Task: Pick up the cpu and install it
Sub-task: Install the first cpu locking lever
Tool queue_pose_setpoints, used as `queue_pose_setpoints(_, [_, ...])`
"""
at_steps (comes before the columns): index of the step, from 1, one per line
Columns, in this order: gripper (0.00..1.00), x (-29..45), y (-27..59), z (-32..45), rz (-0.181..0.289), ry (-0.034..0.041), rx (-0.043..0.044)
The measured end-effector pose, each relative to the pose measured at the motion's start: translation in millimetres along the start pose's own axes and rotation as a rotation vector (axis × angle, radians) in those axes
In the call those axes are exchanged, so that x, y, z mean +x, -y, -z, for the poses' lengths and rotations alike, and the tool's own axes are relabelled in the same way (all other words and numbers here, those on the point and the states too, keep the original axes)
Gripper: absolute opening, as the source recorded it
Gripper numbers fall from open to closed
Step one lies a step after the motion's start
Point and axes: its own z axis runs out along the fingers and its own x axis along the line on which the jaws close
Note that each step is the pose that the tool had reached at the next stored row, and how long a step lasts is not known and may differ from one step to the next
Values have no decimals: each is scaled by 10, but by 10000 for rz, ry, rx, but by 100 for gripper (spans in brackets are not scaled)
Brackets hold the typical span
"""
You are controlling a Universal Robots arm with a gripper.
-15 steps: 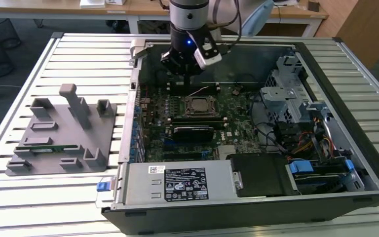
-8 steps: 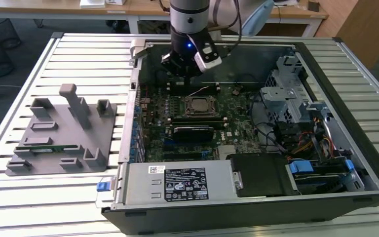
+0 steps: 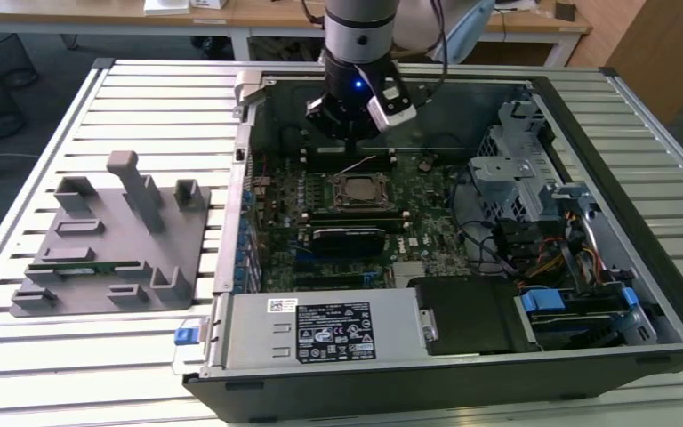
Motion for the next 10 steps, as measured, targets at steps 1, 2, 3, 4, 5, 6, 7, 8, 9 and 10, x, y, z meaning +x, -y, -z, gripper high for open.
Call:
queue_pose_setpoints(1, [11,-14,-3,-5,0,1,2])
queue_pose_setpoints(2, [11,-24,-4,-10,1,0,2])
queue_pose_setpoints(3, [11,-30,-6,-17,8,1,2])
queue_pose_setpoints(4, [11,-31,-6,-23,30,0,3])
queue_pose_setpoints(5, [11,-31,-6,-29,108,-7,2])
queue_pose_setpoints(6, [11,-32,-6,-37,222,-14,0])
queue_pose_setpoints(7, [11,-33,-5,-43,323,-21,-2])
queue_pose_setpoints(8, [11,-36,-5,-50,392,-25,-3])
queue_pose_setpoints(9, [11,-41,-6,-58,423,-29,2])
queue_pose_setpoints(10, [11,-52,-9,-63,439,-31,4])
